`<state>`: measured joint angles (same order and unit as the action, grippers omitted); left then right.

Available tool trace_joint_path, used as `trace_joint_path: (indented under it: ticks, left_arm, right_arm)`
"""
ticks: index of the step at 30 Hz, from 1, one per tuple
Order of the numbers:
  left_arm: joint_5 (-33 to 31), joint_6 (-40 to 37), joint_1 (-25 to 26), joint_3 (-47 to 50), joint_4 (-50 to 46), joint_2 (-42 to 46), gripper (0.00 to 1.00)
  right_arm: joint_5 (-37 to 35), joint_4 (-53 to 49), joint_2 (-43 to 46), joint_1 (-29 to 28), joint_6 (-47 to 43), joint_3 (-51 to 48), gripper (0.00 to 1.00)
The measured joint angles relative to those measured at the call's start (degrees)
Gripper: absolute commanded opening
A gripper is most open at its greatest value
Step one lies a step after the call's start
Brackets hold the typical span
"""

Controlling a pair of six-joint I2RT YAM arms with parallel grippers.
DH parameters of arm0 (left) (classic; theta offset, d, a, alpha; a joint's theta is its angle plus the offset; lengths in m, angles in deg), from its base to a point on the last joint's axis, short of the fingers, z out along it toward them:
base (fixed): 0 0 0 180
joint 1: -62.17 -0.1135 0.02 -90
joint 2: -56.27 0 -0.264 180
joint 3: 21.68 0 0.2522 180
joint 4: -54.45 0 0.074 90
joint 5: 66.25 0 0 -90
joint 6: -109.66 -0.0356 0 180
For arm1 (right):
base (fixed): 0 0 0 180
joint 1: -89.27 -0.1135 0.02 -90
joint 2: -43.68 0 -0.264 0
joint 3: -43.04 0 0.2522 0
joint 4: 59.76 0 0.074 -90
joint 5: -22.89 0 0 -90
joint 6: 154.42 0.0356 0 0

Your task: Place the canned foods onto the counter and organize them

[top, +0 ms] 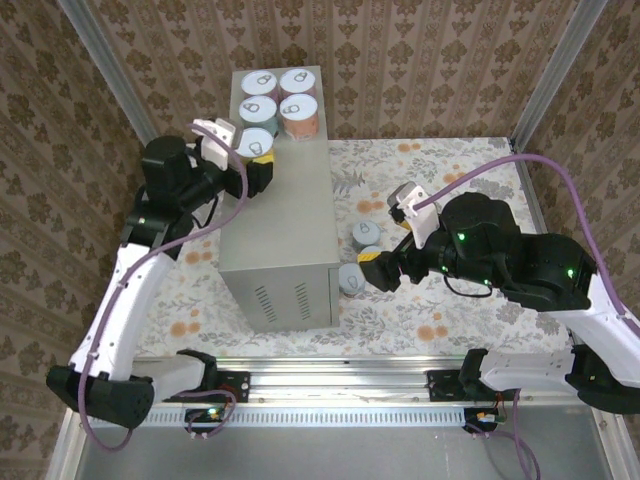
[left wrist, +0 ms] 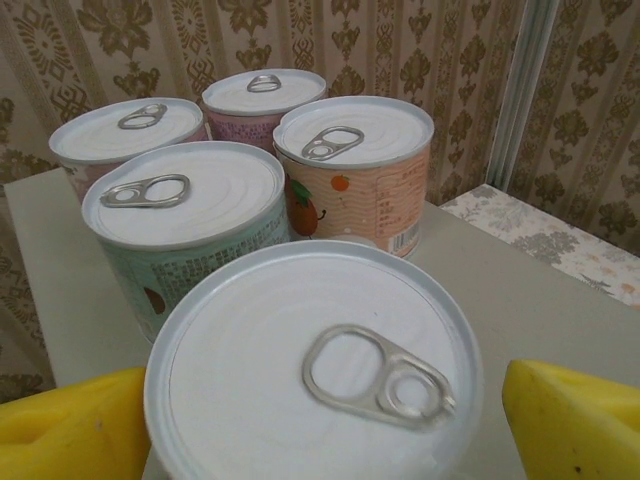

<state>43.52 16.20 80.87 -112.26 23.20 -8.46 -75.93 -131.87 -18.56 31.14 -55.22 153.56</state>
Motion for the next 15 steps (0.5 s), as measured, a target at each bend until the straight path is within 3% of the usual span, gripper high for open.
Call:
trace_joint_path:
  ticks: [6,15]
  left_arm:
    - [-0.07,0.96,0.00,5.66,1.29,5.90,0.85]
    - [0.90,2.01,-1.29,9.05,3.54,4.50,0.74]
  right_arm:
    - [0.00,-0.13,-1.90,0.00,0.02,1.73,1.00]
    - [-0.04,-0.79,-2.49,0.00,0.22,6.34,1.00]
